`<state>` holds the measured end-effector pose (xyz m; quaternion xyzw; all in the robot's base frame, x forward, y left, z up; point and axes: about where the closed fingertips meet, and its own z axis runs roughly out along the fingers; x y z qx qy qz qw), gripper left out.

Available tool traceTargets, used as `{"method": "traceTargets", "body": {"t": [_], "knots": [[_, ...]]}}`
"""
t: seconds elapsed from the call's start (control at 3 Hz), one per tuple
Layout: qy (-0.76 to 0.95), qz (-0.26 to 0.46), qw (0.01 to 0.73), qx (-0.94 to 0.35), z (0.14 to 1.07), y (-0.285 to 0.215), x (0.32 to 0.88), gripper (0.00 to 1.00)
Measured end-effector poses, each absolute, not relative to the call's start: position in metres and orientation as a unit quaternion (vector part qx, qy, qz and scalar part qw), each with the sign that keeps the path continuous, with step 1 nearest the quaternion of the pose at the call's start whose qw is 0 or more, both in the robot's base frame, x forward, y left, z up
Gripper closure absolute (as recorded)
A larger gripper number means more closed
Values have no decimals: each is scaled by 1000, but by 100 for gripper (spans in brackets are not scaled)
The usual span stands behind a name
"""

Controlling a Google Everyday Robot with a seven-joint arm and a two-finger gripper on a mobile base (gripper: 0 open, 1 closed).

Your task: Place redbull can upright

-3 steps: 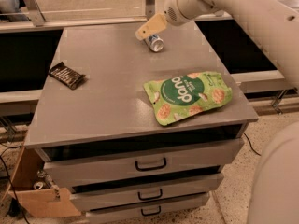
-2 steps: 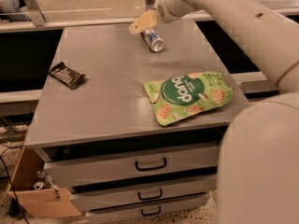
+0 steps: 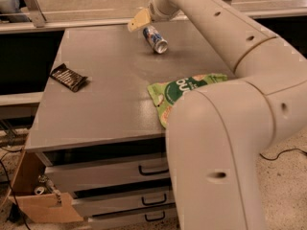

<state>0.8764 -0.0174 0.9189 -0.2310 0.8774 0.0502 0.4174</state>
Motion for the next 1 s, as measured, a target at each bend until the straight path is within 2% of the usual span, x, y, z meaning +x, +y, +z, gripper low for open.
{"method": "traceTargets", "body": {"t": [1.0], "knots": [[906, 19, 356, -229, 879, -17, 905, 0]]}}
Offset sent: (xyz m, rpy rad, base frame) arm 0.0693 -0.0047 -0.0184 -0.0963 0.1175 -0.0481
